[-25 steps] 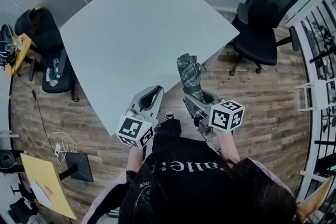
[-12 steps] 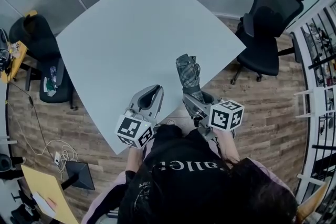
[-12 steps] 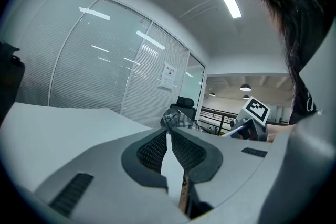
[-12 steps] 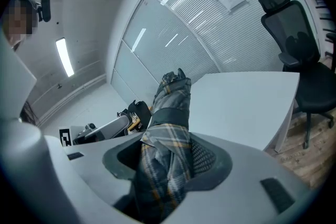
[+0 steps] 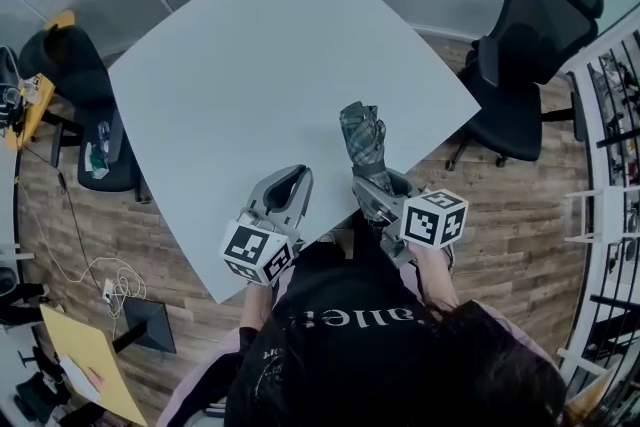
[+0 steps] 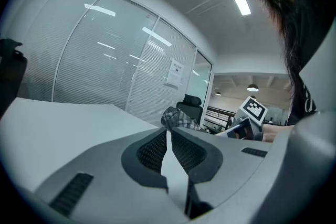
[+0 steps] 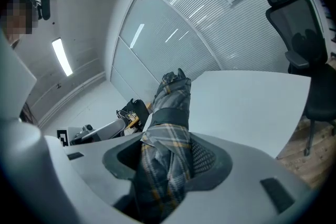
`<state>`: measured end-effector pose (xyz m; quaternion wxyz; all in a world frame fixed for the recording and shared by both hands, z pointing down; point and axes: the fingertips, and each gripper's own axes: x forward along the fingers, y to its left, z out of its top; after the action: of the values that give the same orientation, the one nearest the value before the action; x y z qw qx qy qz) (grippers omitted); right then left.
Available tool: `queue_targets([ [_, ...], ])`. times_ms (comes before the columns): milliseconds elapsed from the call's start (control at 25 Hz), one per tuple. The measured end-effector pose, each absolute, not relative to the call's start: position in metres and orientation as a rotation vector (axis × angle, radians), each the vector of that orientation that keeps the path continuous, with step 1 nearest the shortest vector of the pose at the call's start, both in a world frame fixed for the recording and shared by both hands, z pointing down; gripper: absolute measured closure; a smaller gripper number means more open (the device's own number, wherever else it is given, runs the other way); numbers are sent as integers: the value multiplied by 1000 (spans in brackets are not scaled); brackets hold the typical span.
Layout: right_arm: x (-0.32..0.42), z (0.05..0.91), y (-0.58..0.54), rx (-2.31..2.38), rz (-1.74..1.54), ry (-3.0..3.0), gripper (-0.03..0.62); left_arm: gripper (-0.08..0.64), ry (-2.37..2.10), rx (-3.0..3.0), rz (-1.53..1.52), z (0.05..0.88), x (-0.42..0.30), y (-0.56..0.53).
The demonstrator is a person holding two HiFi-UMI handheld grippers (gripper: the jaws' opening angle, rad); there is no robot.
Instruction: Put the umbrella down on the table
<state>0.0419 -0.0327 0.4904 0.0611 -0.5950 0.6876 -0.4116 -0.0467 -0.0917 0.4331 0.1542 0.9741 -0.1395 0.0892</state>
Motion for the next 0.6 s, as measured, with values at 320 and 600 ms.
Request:
queue_targets([
  [320, 104, 502, -86, -1695, -1314, 2261, 374, 528, -628, 2734, 230, 431, 0, -133],
  [600, 152, 521, -128, -1599, -1367, 2435, 374, 528, -841, 2675, 219, 427, 27, -151],
])
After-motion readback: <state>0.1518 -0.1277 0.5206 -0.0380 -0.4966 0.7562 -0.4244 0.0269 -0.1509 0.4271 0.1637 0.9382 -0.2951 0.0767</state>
